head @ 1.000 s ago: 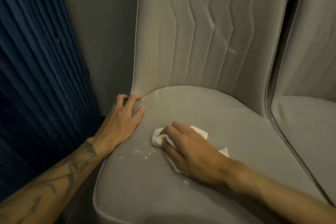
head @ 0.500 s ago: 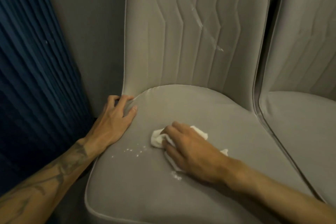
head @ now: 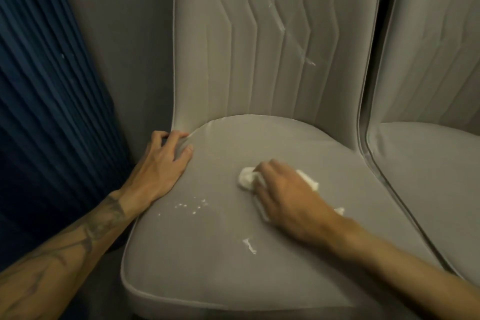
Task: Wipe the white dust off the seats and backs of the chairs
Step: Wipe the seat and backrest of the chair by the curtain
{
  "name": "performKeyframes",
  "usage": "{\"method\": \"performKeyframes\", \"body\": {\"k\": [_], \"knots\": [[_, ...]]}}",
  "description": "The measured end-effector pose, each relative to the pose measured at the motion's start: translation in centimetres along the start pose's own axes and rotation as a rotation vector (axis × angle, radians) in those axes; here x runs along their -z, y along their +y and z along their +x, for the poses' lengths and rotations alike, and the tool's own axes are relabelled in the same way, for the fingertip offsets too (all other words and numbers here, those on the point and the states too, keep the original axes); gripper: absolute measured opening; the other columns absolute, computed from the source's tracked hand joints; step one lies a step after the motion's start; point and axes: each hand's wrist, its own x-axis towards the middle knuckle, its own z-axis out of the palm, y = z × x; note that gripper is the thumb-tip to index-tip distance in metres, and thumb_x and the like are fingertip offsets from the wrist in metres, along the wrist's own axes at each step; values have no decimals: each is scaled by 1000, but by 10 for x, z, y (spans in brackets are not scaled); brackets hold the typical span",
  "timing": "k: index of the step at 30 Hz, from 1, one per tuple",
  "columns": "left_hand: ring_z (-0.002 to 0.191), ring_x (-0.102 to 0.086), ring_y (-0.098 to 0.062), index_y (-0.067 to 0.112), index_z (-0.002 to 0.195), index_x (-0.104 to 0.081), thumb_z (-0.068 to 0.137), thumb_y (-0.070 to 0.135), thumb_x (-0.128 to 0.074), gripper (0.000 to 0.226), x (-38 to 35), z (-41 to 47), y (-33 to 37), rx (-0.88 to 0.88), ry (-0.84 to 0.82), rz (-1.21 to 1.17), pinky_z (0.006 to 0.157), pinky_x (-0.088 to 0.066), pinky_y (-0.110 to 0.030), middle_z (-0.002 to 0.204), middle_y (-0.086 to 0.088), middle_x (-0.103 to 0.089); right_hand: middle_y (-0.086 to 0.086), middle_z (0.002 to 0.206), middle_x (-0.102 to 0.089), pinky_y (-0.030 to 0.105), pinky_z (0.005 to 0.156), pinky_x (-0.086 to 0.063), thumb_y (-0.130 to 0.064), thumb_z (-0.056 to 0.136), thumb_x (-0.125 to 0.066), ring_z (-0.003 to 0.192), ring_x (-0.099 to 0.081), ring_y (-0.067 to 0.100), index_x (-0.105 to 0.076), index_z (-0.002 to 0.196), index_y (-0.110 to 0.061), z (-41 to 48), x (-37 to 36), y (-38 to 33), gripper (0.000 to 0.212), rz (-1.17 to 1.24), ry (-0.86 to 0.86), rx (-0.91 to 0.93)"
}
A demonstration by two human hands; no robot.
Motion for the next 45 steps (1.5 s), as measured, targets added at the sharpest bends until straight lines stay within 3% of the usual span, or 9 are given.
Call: {"method": "performKeyframes", "body": {"k": [4,7,10,17,20,25,29,36,45], "knots": [[116,-51,-25,40,138,-43,104,60,-37,40,-2,0,-1,-13,14,-15,93,-45,-39,133,1,-35,12,97,-53,38,75,-31,-24,105,-43,91,-52,34,-51,100,-8,4,12,36,19,-80,64,-342],[113,-51,-24,40,137,-43,104,61,-36,39,-2,0,-3,-17,12,-2,93,-45,-39,132,1,-35,10,91,-52,42,74,-33,-13,103,-46,80,-47,27,-47,95,-14,-7,-7,-22,9,18,100,-139],[111,-51,-23,41,136,-43,104,61,-36,39,-2,1,-3,-16,16,9,91,-43,-38,132,1,-35,-1,94,-46,34,76,-33,-29,106,-39,82,-43,19,-40,94,-23,-24,-14,-60,13,87,-25,68],[112,-52,-25,40,137,-44,104,60,-37,39,-1,1,0,-14,17,-2,94,-46,-41,133,0,-35,-1,94,-48,39,82,-38,-27,107,-41,84,-44,18,-43,92,-21,-29,4,-41,16,68,38,-90],[112,-53,-26,39,136,-45,104,59,-38,38,-1,0,0,-9,17,-3,98,-48,-44,135,-1,-35,4,93,-49,37,77,-35,-20,100,-52,81,-42,20,-47,91,-17,-27,-12,-84,10,62,5,53],[107,-50,-21,43,134,-45,104,61,-37,37,-3,1,-4,-13,21,-4,91,-42,-38,129,6,-32,1,99,-46,40,82,-39,-32,104,-40,86,-44,21,-49,97,-19,-41,1,-64,18,30,-149,153],[106,-50,-19,42,134,-45,104,61,-37,35,-4,1,-4,-26,22,-18,91,-43,-39,128,5,-33,1,97,-48,44,81,-40,-31,104,-42,85,-45,22,-47,94,-20,-49,8,-49,15,-32,-11,-78],[111,-47,-21,42,134,-46,105,60,-38,35,-2,1,-2,-8,9,-18,96,-41,-40,131,2,-35,2,99,-46,37,79,-35,-32,104,-42,86,-43,23,-50,100,-19,-51,0,-80,16,38,-93,101],[115,-48,-23,41,136,-46,105,60,-39,38,-3,2,-5,-15,10,-35,103,-40,-42,126,6,-32,-2,90,-49,41,72,-39,-31,100,-48,80,-52,26,-54,94,-20,-122,46,-2,13,-158,110,-369]]}}
